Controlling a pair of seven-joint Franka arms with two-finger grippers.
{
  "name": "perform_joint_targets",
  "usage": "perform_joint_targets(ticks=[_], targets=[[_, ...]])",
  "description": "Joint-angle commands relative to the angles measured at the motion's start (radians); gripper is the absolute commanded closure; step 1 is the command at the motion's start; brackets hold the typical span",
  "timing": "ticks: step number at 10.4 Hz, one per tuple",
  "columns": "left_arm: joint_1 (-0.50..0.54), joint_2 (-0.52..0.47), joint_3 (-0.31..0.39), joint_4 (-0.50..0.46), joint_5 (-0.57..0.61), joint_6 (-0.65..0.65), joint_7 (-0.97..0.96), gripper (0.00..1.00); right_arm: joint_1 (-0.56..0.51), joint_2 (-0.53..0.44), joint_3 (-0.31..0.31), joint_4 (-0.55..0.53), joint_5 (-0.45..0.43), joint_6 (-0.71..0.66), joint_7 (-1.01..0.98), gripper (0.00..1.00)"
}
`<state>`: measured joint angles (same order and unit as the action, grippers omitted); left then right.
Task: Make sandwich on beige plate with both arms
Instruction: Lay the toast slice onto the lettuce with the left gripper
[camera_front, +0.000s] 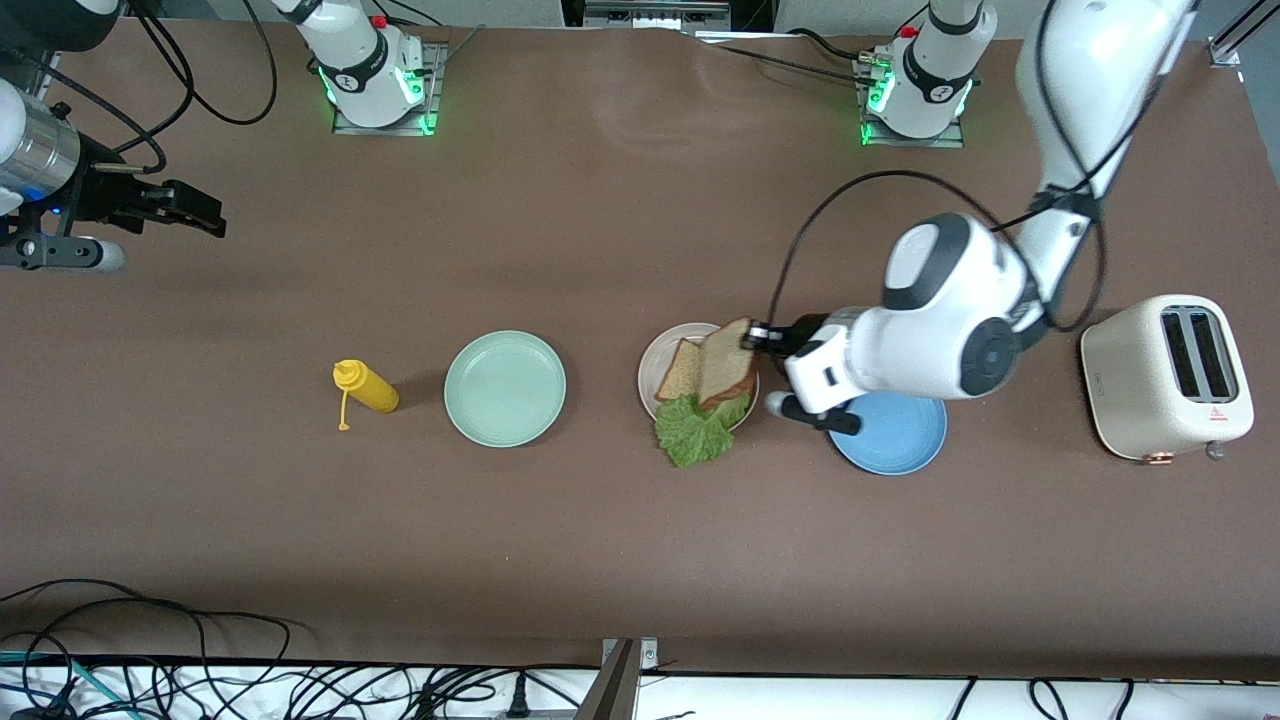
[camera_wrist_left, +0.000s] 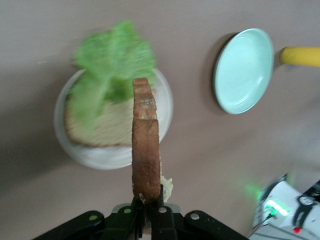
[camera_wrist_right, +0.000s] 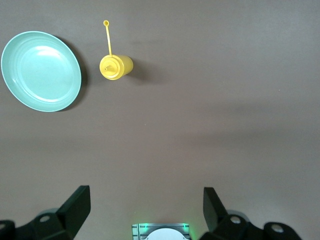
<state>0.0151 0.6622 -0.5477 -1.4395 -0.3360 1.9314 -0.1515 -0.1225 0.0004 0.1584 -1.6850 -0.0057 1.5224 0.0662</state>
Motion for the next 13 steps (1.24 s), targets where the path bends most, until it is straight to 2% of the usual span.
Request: perform_joint_targets(ticks=[1, 4, 7, 10, 13], targets=[[-0.020, 0.048, 0.008, 0.041, -0.092, 0.052, 0.018, 1.00, 0.006, 0.016, 0.001, 0.024, -0.014, -0.021, 0.015, 0.00], [0.020, 0.118, 0.011, 0.036, -0.119, 0.054, 0.244, 1.00, 0.006, 0.023, 0.001, 0.024, -0.013, -0.021, 0.015, 0.00], [0.069, 0.157, 0.012, -0.024, -0.424, 0.052, 0.523, 1.00, 0.004, 0.033, 0.001, 0.022, -0.011, -0.021, 0.014, 0.00], [0.094, 0.206, 0.017, -0.039, -0.454, 0.040, 0.615, 1.00, 0.009, 0.035, 0.001, 0.022, -0.014, -0.010, 0.015, 0.00], [0.128, 0.215, 0.018, -0.104, -0.449, 0.035, 0.705, 1.00, 0.009, 0.035, 0.001, 0.025, -0.010, -0.008, 0.014, 0.00]])
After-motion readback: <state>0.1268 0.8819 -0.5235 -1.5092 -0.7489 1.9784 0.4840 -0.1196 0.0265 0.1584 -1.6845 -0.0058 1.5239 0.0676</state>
